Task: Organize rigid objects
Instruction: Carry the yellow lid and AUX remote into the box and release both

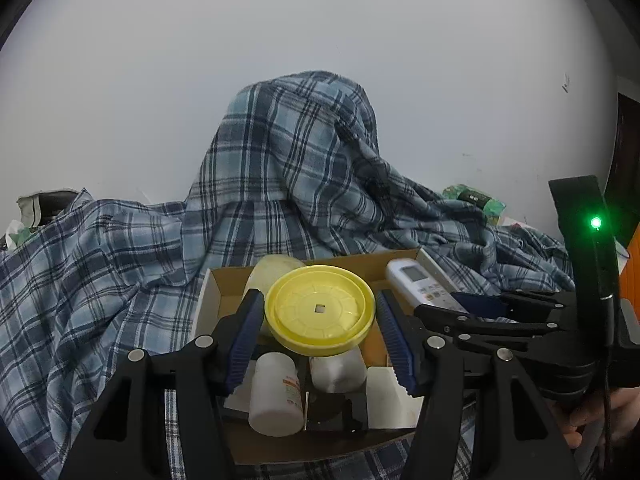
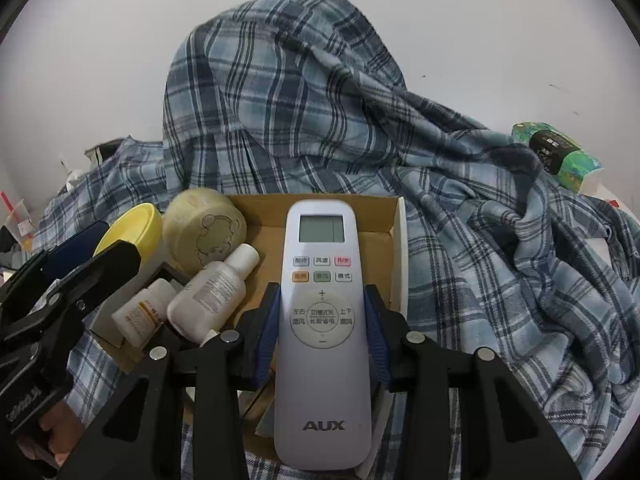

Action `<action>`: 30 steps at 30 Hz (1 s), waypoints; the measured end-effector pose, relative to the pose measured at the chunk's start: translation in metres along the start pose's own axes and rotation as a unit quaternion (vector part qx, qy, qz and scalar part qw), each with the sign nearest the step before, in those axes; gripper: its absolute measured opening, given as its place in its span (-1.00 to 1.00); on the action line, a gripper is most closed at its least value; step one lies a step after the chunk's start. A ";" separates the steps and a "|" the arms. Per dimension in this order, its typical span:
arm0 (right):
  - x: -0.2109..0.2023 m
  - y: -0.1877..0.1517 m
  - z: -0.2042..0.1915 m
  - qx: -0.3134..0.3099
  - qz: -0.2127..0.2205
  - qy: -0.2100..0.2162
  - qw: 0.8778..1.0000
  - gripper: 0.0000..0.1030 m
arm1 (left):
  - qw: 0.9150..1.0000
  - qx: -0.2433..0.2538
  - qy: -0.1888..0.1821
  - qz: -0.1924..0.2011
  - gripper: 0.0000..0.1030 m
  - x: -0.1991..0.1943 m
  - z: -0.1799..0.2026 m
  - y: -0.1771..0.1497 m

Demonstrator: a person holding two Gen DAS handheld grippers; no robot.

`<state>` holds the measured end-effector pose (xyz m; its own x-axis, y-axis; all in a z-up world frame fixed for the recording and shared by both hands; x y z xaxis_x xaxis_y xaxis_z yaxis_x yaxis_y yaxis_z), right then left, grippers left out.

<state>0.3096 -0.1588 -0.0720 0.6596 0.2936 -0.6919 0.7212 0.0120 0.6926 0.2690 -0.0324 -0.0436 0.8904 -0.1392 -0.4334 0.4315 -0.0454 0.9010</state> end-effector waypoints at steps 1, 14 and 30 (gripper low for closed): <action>0.001 -0.001 0.000 -0.002 0.002 -0.001 1.000 -0.22 | 1.000 -0.001 0.000 -0.002 0.17 0.001 -0.001 0.000; -0.019 0.006 -0.004 -0.023 0.058 -0.015 0.998 0.29 | 1.000 -0.003 0.010 0.005 0.51 -0.003 -0.005 0.000; -0.033 0.010 -0.002 -0.030 0.083 -0.023 0.996 0.29 | 0.999 -0.003 0.015 0.039 0.51 -0.022 -0.004 0.010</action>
<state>0.2944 -0.1669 -0.0421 0.7782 0.2532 -0.5747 0.5886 0.0250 0.8081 0.2537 -0.0261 -0.0253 0.9252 -0.1118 -0.3628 0.3617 -0.0303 0.9318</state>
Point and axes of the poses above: each gripper's, at about its wrist camera, not at the fingertips, and x roughly the way its jaws point, z to its right, y to its top, the point moved 3 cm from there along x, roughly the way its jaws point, and after that the axes turned 6 degrees about z, right-handed, at the moved point
